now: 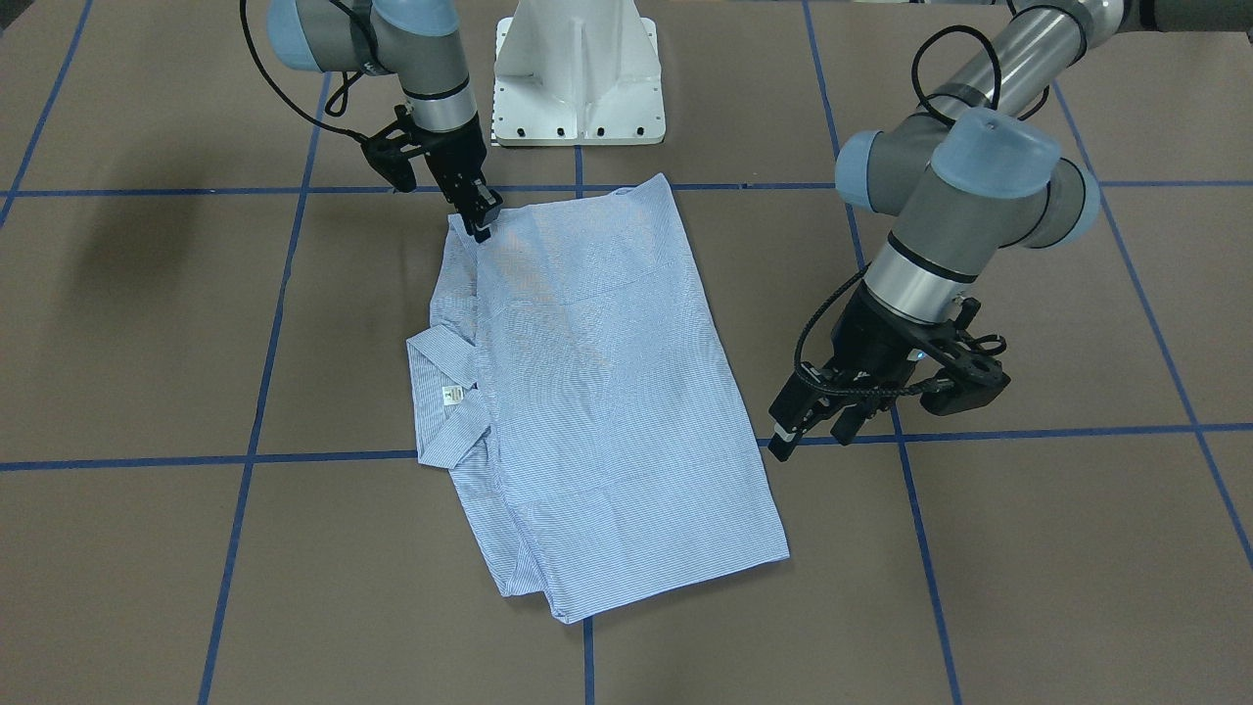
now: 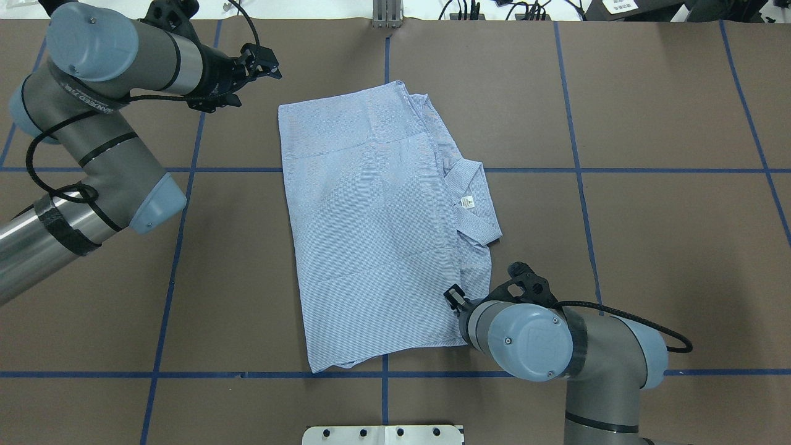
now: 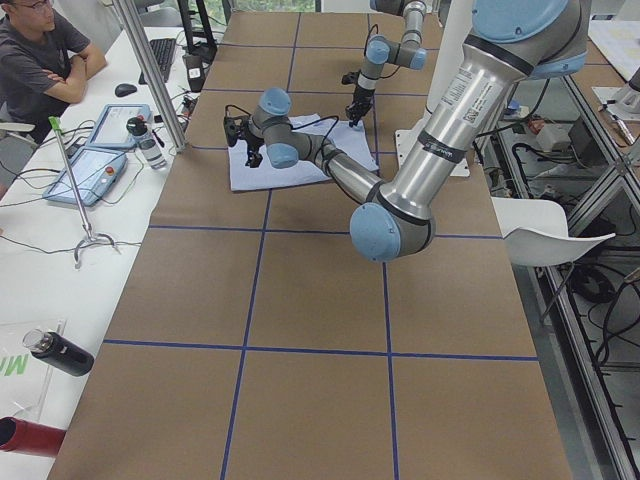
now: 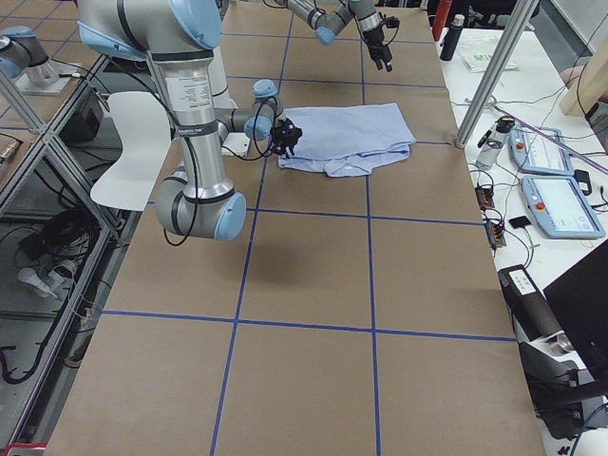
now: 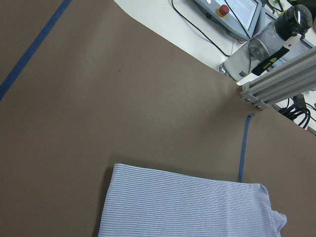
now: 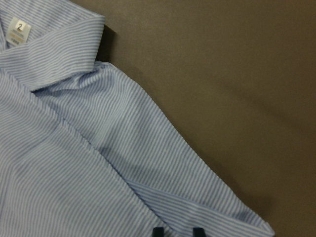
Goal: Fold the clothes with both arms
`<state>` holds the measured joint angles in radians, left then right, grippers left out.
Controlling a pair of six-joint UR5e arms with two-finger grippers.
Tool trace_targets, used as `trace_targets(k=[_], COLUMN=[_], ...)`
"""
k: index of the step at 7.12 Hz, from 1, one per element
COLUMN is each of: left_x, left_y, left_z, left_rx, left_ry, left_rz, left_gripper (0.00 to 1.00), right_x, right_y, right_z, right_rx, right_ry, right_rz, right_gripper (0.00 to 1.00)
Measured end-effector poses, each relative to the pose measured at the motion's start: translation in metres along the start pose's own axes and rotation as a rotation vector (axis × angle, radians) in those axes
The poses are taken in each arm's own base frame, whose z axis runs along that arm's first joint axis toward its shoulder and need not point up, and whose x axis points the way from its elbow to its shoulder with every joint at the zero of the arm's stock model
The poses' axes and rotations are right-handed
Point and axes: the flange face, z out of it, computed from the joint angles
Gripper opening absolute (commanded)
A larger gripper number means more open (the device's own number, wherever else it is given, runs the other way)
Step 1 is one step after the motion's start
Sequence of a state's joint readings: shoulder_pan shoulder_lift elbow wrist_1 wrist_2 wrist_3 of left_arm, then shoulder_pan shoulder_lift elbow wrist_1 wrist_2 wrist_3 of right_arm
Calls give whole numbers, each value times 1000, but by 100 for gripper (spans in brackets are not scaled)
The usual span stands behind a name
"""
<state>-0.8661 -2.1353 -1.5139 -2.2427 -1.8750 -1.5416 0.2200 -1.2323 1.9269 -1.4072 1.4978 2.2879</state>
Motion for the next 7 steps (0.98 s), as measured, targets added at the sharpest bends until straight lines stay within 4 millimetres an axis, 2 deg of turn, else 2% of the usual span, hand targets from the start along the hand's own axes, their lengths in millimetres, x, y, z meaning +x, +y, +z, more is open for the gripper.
trace_targets(k=[1,2,3,4,5,6,7], left_x=[0,0,0,0,0,0,0], left_y=[0,0,0,0,0,0,-1], left_z=[0,1,1,1,1,0,0], left_rx=[0,0,0,0,0,2,3], left_ry=[-1,-1,-1,-1,-1,-1,0], left_rz=[0,0,0,0,-1,-1,-2], left_gripper=[100,100,100,100,100,100,100], right_x=[1,4,6,7,7,6,5], right_y=[2,5,8,10,11,12,13], right_z=[1,2,3,4,4,4,3], right_rx=[1,-1,-3,-4,-4,-5,-6], right_ry=[1,4,7,10,10,9,8], right_rz=[-14,-26,-32,-35,-34,-30,-28], right_gripper=[100,91,64,44,41,35,10])
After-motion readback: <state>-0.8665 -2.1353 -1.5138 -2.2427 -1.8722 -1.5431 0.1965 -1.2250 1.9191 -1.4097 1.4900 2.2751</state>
